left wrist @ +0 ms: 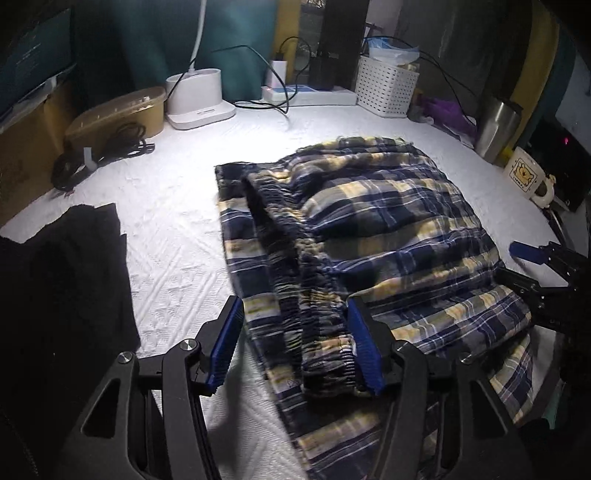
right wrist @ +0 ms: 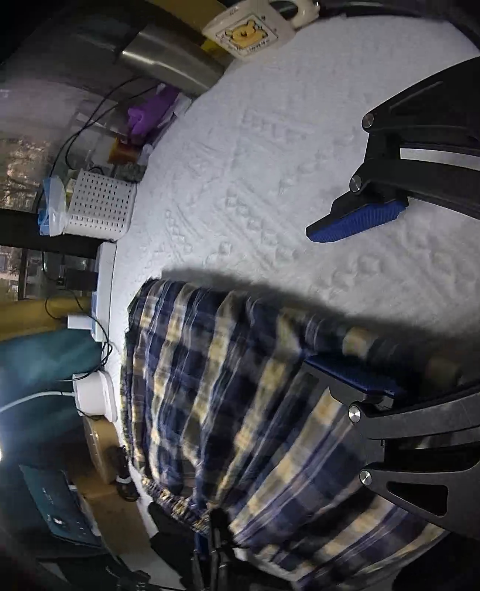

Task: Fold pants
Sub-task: 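Release the waistband and smooth the folded pants with both grippers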

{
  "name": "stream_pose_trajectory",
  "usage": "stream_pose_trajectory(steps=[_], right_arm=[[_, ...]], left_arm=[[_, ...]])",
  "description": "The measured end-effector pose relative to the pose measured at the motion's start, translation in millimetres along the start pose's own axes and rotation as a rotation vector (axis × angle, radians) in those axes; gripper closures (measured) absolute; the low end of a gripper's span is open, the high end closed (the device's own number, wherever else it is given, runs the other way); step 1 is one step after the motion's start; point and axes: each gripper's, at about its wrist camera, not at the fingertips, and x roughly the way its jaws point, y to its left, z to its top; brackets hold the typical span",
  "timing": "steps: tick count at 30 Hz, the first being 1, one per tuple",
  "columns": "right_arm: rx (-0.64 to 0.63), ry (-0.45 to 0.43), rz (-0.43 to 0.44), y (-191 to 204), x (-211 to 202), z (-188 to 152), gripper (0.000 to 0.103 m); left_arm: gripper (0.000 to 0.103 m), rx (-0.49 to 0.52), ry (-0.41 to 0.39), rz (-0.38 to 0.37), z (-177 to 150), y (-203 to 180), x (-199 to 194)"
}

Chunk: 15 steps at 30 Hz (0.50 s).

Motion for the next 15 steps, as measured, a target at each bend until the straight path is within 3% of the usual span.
stream_pose_trajectory(steps=[5,10,15], right_arm=[[0.026,0.019,-0.060,-14.5,-11.3,-7.3,0.039],[0.115,-0.032,0.074,-26.2,-33.7,-10.9,0.039],[0.082,-0.031,0.133,-0.7,-30.3,-10.2,0.039]], left_arm=[[0.041,-0.001,-0.038,0.044,1.2,-1.6,-14.9],[0.041,-0.027,-0.104,0.009,0.9,-0.4,-38.5],[0.041,-0.001,-0.064,-0.037,-4.4,-12.0,-32.9]])
